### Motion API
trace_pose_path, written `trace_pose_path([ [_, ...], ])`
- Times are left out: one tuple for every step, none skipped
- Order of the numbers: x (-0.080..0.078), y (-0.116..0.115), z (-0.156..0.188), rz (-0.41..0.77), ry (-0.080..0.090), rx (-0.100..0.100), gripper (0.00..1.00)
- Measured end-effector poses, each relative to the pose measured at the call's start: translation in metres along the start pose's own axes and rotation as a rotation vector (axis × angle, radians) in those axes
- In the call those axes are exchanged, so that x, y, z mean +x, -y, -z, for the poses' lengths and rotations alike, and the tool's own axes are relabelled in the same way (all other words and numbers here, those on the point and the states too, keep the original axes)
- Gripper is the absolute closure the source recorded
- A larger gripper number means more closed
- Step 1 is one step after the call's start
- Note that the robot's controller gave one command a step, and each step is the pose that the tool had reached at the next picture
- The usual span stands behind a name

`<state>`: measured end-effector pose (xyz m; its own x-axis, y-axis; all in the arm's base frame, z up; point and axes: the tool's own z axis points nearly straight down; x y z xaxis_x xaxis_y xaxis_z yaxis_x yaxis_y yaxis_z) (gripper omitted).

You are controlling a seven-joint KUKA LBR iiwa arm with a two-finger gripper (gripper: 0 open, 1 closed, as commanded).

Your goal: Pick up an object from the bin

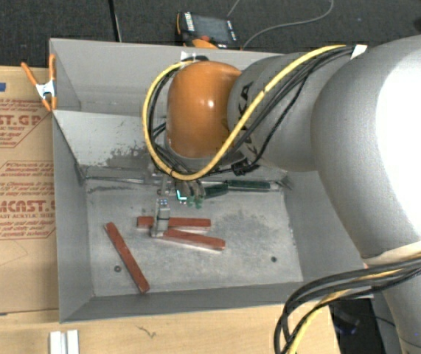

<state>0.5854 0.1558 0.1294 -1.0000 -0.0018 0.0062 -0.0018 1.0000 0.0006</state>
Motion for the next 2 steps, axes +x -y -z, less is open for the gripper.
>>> trace_pose_path([
  [0.017,0.0403,-0.0615,0.071,0.0,0.002,0.0],
  [0.0149,0.0381,-0.058,0.072,0.007,0.0,1.0],
])
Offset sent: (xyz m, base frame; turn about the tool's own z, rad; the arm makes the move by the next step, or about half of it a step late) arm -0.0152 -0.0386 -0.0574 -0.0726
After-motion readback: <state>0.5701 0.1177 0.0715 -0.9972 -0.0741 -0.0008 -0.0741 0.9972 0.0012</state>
